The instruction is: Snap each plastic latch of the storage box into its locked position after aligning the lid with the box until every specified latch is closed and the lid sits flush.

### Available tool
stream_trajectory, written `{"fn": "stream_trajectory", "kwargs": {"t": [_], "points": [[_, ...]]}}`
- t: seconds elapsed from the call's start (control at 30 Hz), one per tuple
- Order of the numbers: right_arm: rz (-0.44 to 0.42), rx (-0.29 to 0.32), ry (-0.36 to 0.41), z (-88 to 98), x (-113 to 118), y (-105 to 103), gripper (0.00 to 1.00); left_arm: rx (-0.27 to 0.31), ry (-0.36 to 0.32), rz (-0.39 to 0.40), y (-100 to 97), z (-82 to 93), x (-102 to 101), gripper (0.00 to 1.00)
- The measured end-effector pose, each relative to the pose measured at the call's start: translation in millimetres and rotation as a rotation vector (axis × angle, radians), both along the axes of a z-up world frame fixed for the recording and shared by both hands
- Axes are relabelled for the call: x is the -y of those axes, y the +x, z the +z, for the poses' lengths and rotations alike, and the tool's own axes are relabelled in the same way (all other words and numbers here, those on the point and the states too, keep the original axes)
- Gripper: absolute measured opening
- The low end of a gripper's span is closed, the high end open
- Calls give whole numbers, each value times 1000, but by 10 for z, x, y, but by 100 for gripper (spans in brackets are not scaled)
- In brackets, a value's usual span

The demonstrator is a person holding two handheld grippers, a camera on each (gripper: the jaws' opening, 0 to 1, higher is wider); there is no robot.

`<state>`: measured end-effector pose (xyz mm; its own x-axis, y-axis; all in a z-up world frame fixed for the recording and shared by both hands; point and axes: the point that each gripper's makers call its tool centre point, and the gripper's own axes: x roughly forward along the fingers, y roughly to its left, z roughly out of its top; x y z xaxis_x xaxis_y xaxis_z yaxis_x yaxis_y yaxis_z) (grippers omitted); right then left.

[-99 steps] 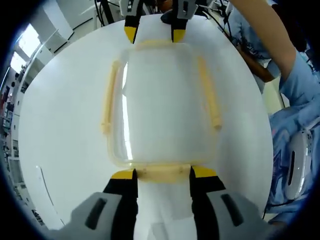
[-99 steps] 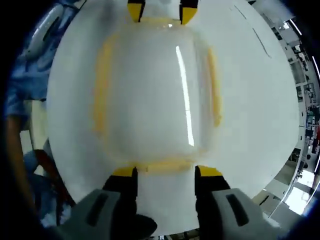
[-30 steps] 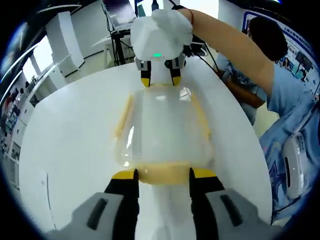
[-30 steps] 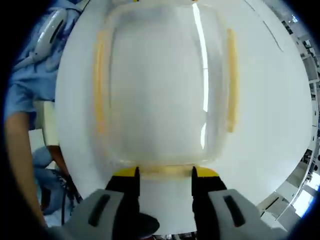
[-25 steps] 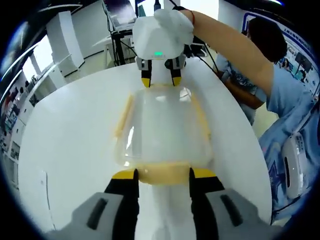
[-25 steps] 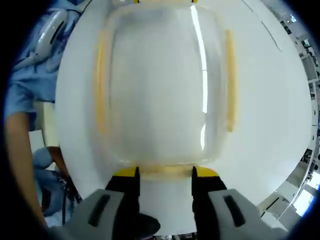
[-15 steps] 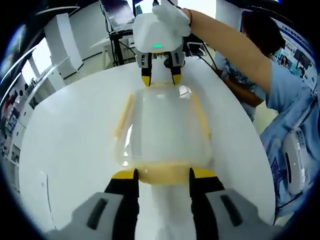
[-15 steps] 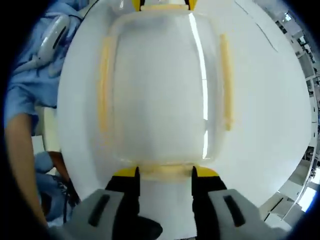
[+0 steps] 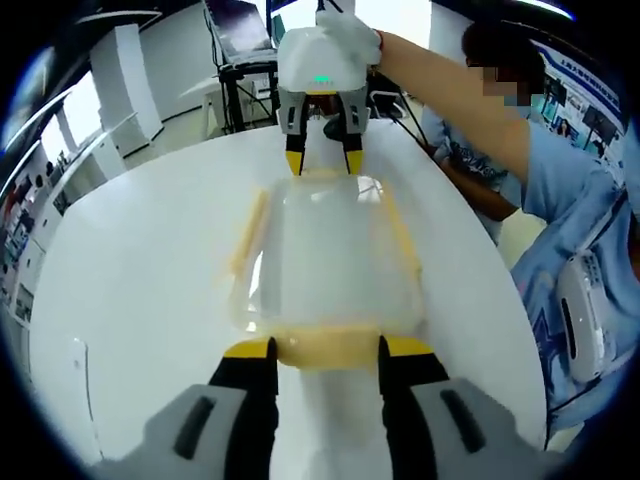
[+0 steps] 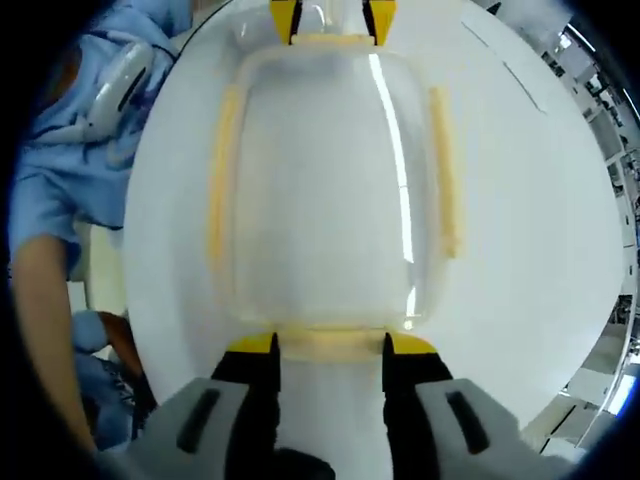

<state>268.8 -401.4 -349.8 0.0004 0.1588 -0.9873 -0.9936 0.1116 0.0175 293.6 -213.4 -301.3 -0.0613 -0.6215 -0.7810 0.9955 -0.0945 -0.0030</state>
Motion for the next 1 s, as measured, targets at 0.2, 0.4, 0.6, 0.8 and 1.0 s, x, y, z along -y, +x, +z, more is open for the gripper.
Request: {"fn": "stream_trajectory", "kwargs": {"t": [0.2, 0.4, 0.6, 0.8, 1.0], "points": [[-8, 13, 2, 67, -31, 12, 38, -1, -8, 1, 26, 36, -29, 38], [-12, 25, 17, 141, -72, -22, 38, -6, -45, 0, -6, 103, -56, 38], [-6, 35, 14, 223, -125, -54, 38, 8, -49, -2, -56, 167, -120, 38], [12, 68, 34, 398, -260, -48, 38, 24, -77, 12, -97, 341, -245, 38], [25, 84, 36, 502, -430, -77, 38, 35, -99, 23, -150, 471, -421, 38]]}}
